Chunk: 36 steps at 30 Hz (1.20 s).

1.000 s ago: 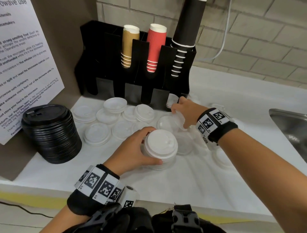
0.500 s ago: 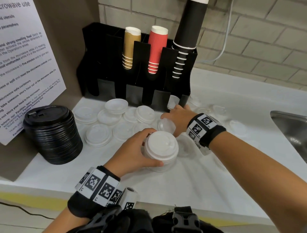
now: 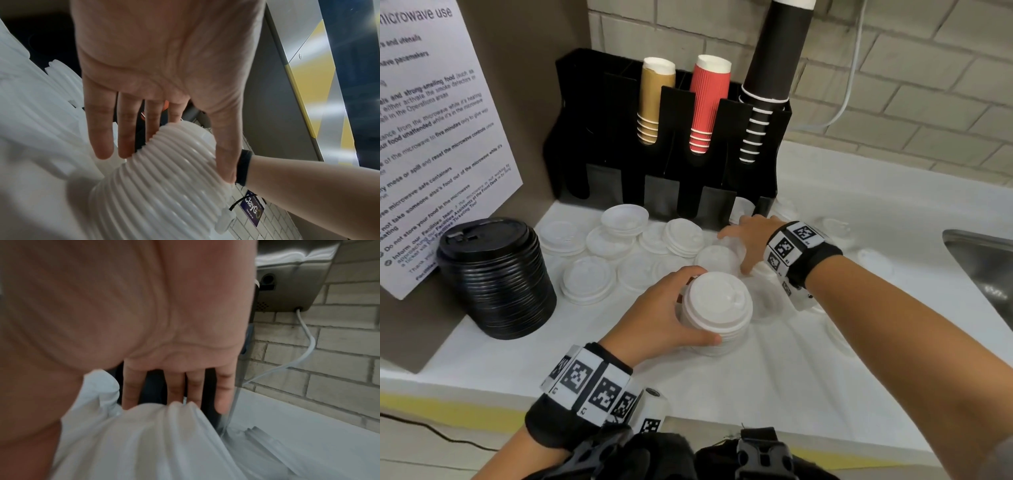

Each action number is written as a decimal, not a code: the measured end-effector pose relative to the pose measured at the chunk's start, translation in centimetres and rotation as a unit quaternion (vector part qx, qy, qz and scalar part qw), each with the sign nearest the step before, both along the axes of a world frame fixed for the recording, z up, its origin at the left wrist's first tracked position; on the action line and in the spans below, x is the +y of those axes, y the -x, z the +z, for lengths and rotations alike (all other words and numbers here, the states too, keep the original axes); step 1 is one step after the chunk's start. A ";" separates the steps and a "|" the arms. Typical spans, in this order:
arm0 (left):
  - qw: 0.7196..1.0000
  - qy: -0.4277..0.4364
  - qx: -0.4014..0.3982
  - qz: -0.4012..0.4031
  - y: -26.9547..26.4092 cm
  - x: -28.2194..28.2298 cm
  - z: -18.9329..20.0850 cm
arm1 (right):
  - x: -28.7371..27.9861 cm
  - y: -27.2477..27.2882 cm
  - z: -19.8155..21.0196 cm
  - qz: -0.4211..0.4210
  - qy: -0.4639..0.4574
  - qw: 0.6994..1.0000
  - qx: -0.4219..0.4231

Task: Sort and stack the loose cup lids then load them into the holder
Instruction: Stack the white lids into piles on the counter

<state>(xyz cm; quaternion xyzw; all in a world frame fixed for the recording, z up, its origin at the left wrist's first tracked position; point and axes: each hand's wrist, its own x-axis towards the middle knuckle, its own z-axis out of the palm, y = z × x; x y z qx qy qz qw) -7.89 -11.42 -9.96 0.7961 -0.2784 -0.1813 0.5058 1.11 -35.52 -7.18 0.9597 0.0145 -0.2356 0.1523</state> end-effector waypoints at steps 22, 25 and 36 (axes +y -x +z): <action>1.000 -0.008 0.001 0.005 0.0 -0.1 -0.1 | 0.7 2.0 2.5 -0.101 -0.326 0.921 -0.185; 1.000 -0.010 0.002 0.002 0.0 -0.2 0.1 | 0.7 2.5 3.4 -0.119 -0.418 0.871 -0.230; 1.000 -0.020 0.009 -0.018 -0.5 -0.6 0.2 | 1.0 10.9 5.8 -0.150 -0.602 0.730 -0.288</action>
